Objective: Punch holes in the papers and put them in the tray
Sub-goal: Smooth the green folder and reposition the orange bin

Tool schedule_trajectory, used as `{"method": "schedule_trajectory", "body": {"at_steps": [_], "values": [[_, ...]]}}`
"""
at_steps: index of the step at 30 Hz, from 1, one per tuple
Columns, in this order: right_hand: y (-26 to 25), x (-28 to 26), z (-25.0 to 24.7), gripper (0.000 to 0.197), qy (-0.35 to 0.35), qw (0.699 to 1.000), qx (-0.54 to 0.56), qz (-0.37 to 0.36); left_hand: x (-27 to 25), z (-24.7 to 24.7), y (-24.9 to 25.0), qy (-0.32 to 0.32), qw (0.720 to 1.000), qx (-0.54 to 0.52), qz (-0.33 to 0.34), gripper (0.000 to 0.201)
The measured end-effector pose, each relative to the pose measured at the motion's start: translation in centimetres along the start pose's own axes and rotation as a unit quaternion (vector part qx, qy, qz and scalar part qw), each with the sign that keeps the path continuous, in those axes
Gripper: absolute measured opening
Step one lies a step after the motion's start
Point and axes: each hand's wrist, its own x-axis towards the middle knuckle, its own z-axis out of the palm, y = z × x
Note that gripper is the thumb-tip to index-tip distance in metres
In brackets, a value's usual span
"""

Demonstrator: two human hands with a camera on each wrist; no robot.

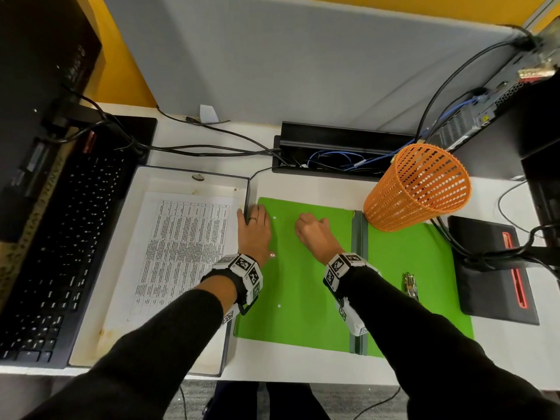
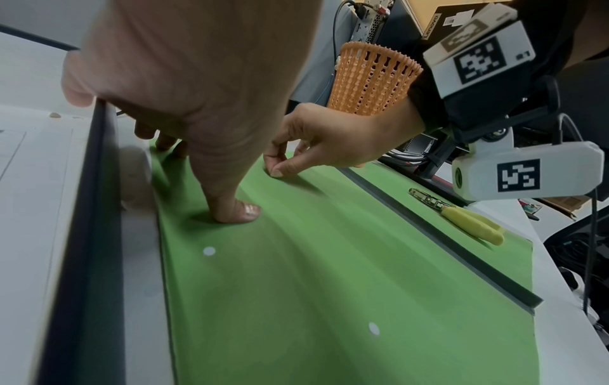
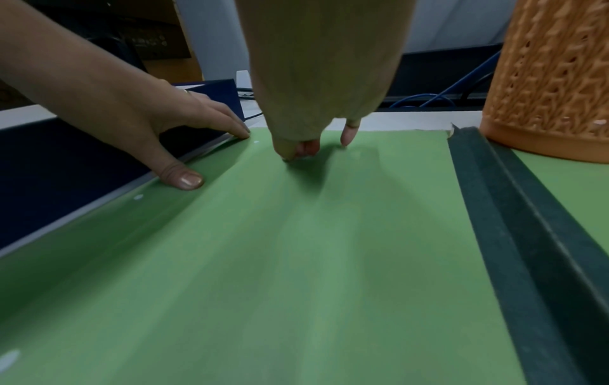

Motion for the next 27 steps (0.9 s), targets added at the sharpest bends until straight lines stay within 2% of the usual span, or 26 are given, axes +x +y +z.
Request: {"method": "schedule_trajectory", "body": {"at_steps": [4, 12, 16, 20, 23, 27], "values": [[0.0, -0.4, -0.3, 0.016, -0.002, 1.000, 0.017, 0.014, 0.1, 0.1, 0.1, 0.005, 1.000, -0.001, -0.003, 0.112], [-1.0, -0.4, -3.4, 0.024, 0.043, 0.995, 0.085, 0.025, -0.1, -0.8, 0.2, -0.010, 1.000, -0.001, -0.004, 0.106], [-1.2, -0.3, -7.0, 0.021, 0.096, 0.990, 0.105, 0.008, -0.2, -1.6, 0.9, -0.001, 1.000, 0.006, 0.002, 0.103], [-0.1, -1.0, -11.6, 0.022, 0.159, 0.977, 0.141, 0.009, -0.5, -2.5, 2.1, 0.007, 0.998, 0.040, 0.044, 0.103], [1.9, -2.2, -15.3, 0.012, 0.232, 0.956, 0.174, 0.034, -0.8, -3.7, 3.6, 0.010, 0.995, 0.051, 0.080, 0.097], [5.9, -4.3, -19.6, 0.010, 0.312, 0.931, 0.172, 0.078, -1.2, -5.1, 5.6, -0.006, 0.990, 0.020, 0.142, 0.080]]}}
